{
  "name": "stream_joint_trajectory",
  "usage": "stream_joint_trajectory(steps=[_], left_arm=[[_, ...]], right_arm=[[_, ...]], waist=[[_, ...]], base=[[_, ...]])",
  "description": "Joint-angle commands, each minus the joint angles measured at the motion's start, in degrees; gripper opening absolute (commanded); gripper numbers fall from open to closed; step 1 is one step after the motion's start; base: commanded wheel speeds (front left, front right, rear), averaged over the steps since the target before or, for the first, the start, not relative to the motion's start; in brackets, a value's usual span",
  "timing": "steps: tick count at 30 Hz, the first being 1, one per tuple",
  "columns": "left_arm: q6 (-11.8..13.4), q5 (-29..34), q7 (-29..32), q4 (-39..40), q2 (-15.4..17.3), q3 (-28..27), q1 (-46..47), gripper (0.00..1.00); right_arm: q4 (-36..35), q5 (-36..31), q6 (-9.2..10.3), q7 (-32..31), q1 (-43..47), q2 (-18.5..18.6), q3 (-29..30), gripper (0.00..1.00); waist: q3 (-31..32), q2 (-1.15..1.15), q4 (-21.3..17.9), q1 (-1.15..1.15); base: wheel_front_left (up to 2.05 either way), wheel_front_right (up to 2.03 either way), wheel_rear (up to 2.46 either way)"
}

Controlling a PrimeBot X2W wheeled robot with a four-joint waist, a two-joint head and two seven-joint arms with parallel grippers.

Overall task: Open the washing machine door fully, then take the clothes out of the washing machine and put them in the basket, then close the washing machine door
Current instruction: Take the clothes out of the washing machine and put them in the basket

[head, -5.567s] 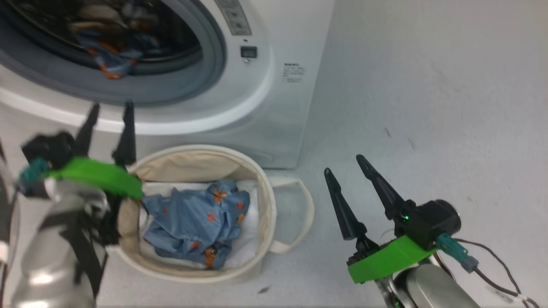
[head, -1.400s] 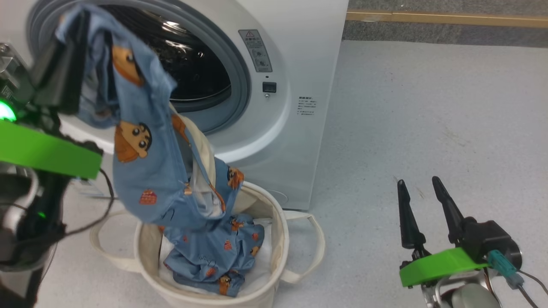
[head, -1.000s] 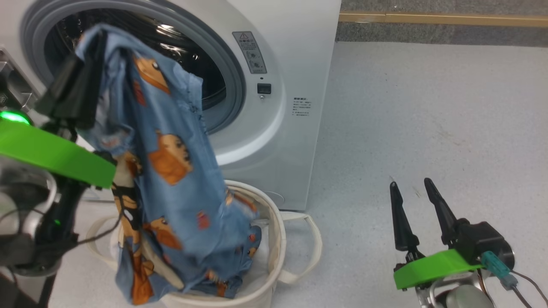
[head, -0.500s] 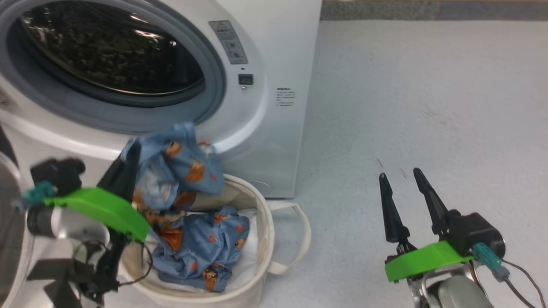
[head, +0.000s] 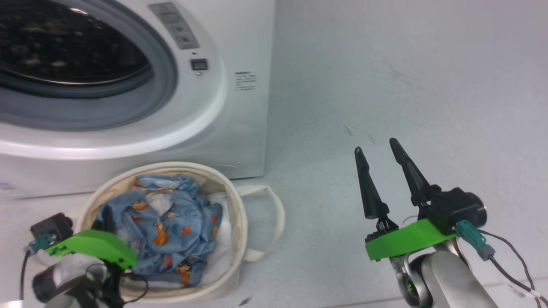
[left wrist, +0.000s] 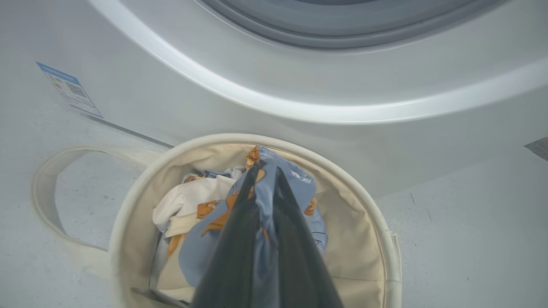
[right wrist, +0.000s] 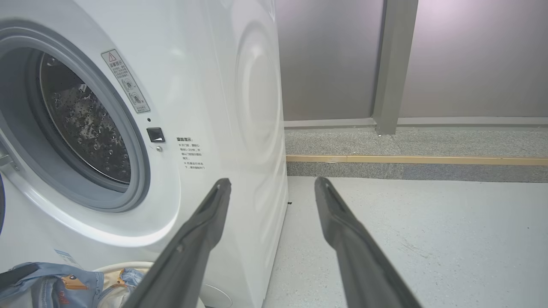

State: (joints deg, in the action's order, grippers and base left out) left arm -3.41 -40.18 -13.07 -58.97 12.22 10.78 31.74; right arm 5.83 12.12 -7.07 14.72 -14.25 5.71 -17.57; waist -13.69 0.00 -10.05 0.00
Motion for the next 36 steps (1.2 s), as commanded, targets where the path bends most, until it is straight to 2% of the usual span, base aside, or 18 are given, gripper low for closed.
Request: stream_joint_trajectory(steps=[1, 4, 9, 17, 19, 20, 21, 24, 27, 32, 36], left_arm=[[-1.1, -0.7, -1.0, -1.5, 0.5, -2.0, 2.3, 0.0], [-2.6, -1.4, -1.5, -6.0, -0.7, -2.2, 3.9, 0.0], [-3.3, -1.3, -1.8, -10.6, -1.7, -2.0, 5.7, 0.0], [-4.0, -3.4, -1.9, -12.1, -5.1, -1.8, 7.5, 0.01], [-4.0, -4.5, -1.7, -11.4, -6.3, -1.2, 7.7, 0.21], [-4.0, -4.9, -1.7, -10.7, -6.7, -0.6, 7.9, 0.9], [-4.1, -5.4, -1.7, -9.9, -7.0, -0.2, 7.9, 1.0], [-4.1, -6.0, -1.8, -7.8, -7.2, 1.9, 7.8, 1.0], [-4.1, -5.2, -1.9, -5.0, -5.8, 3.9, 7.6, 1.0], [-4.1, -3.7, -1.9, 0.2, -4.1, 3.8, 5.9, 1.0], [-4.1, -1.0, -1.9, 7.6, -3.0, 3.6, 3.2, 1.0]], right_arm=[[-1.9, -0.1, -0.42, 0.3, -1.3, -0.4, -1.3, 1.0], [-2.1, -0.2, -0.42, 0.3, -1.7, -0.4, -1.4, 1.0], [-2.5, -0.3, -0.42, 0.3, -2.3, -0.3, -1.2, 1.0], [-2.6, -0.6, -0.42, 0.3, -2.9, -0.4, -1.4, 1.0], [-2.6, -0.6, -0.42, 0.3, -3.1, -0.4, -1.5, 1.0], [-2.6, -0.6, -0.42, 0.3, -3.3, -0.4, -1.6, 1.0], [-2.6, -0.6, -0.42, 0.3, -3.4, -0.3, -1.6, 1.0], [-2.5, -0.6, -0.42, 0.3, -3.6, -0.2, -1.6, 1.0], [-2.4, -0.5, -0.42, 0.3, -3.5, -0.4, -1.6, 1.0], [-1.7, -0.1, -0.42, 0.3, -3.1, -0.6, -1.5, 1.0], [-0.9, 0.2, -0.42, 0.3, -2.3, -0.6, -0.9, 1.0]], waist=[[-1.5, 0.0, -1.7, 0.0], [-2.7, 0.0, -2.9, 0.0], [-4.7, 0.0, -4.1, 0.0], [-6.6, 0.0, -3.0, 0.0], [-6.8, 0.0, -2.4, 0.0], [-6.8, 0.0, -2.1, 0.0], [-6.8, 0.0, -1.8, 0.0], [-6.5, 0.0, -0.9, 0.0], [-5.9, 0.0, 0.0, 0.0], [-4.5, 0.0, 1.7, 0.0], [-2.8, 0.0, 3.7, 0.0]], base=[[0.0, 0.0, 0.0], [0.0, 0.0, 0.0], [0.0, 0.0, 0.0], [0.0, 0.0, 0.0], [0.0, 0.0, 0.0], [0.0, 0.0, 0.0], [0.0, 0.0, 0.0], [0.0, 0.0, 0.0], [0.0, 0.0, 0.0], [0.0, 0.0, 0.0], [0.0, 0.0, 0.0]])
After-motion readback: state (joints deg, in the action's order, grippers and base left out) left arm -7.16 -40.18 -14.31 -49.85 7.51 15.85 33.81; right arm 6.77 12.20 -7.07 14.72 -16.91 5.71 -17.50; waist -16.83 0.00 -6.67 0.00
